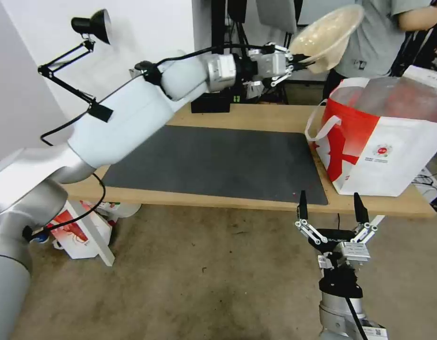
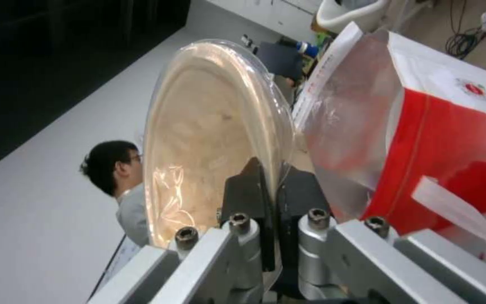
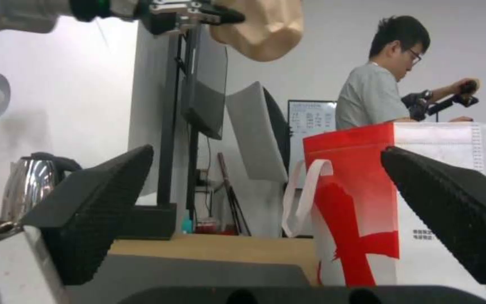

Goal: Pick up the trash from the table and place it into the takeout bag.

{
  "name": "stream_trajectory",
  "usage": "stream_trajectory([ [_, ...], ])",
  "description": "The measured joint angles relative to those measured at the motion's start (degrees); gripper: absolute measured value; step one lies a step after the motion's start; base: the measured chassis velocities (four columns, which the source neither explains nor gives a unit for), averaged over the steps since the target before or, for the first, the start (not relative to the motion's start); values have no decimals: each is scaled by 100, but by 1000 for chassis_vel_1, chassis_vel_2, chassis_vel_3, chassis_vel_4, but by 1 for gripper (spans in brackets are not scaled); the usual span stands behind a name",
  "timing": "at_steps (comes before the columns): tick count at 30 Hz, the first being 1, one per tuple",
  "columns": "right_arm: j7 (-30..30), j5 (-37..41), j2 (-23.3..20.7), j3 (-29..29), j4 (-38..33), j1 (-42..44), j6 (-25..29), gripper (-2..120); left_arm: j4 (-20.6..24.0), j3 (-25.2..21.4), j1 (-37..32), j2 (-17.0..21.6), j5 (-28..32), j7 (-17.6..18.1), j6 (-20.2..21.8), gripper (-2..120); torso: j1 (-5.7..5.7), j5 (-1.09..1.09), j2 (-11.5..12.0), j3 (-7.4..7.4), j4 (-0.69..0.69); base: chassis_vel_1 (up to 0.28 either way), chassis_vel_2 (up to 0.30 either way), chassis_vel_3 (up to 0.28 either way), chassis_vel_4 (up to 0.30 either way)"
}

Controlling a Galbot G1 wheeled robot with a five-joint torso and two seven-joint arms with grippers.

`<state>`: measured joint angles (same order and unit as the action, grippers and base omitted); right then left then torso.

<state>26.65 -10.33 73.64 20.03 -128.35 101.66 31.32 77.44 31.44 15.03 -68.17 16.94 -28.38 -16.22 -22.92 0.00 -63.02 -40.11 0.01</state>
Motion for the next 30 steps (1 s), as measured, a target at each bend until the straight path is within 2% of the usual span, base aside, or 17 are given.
stream_trajectory([
  [5, 0, 0, 0, 0, 0, 0, 0, 100, -341, 83, 87, -420, -88, 0, -72, 0, 0, 1, 0, 0, -2, 0, 0, 0, 0],
  [18, 0, 0, 0, 0, 0, 0, 0, 100, -756, 186, 69, -943, -219, 14, -251, 0, 0, 0, 0, 0, -2, 0, 0, 0, 0],
  [30, 0, 0, 0, 0, 0, 0, 0, 100, -1465, 139, -69, -1774, -508, 10, -634, 0, 0, 0, 0, 0, 0, 0, 0, 0, 0],
])
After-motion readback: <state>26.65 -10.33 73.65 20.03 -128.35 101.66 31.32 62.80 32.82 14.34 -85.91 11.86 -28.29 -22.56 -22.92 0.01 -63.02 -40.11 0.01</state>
